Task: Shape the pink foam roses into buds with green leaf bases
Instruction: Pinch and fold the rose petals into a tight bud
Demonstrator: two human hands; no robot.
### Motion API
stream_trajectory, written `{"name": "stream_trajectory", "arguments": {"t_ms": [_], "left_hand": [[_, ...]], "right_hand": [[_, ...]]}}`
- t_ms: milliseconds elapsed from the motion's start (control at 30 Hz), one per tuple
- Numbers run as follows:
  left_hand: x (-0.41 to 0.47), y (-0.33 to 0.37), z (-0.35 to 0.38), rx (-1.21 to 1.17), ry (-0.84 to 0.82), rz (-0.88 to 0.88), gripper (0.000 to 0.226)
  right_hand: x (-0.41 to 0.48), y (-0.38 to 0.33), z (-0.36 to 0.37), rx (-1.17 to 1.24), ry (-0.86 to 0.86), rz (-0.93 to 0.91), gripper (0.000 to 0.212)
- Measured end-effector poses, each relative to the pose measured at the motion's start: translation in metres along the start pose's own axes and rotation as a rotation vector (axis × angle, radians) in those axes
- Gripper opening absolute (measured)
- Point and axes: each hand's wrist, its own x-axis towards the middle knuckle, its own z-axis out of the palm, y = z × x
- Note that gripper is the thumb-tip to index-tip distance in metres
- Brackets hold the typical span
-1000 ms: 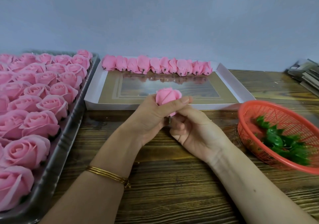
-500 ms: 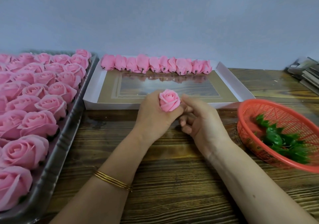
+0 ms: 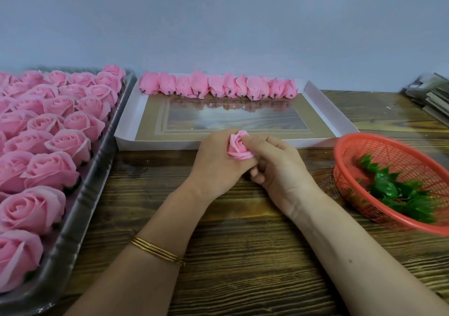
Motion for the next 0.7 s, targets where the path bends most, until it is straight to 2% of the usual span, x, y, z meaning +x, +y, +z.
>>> {"name": "stream_trajectory", "arguments": {"t_ms": [167,233,333,400,533,700], "left_hand": [[0.001,-0.001,0.001,-0.022,-0.005,0.009,0.018],[0.001,-0.001,0.003,-0.060,0.012,0.000,0.021],[0.002,-0.002,0.004,-0.143,0.119,-0.012,0.025],[0.004,-0.002,0.004,-0.174,0.192,-0.039,0.026],[0.005,-0.001,0.007,-0.317,0.260,-0.097,0.031],[0.005,0.000,0.010,-0.468,0.275,-0.138,0.028]], "right_hand": [[0.001,0.002,0.000,0.034,-0.005,-0.012,0.038],[0.001,0.003,0.002,0.089,-0.002,-0.025,0.039],[0.001,0.003,0.002,0.251,-0.012,-0.006,0.024],[0.001,0.003,0.001,0.285,-0.029,-0.012,0.021],[0.000,0.011,0.004,0.092,-0.045,-0.114,0.040],[-0.001,0.017,0.007,-0.191,-0.033,-0.255,0.040]]}}
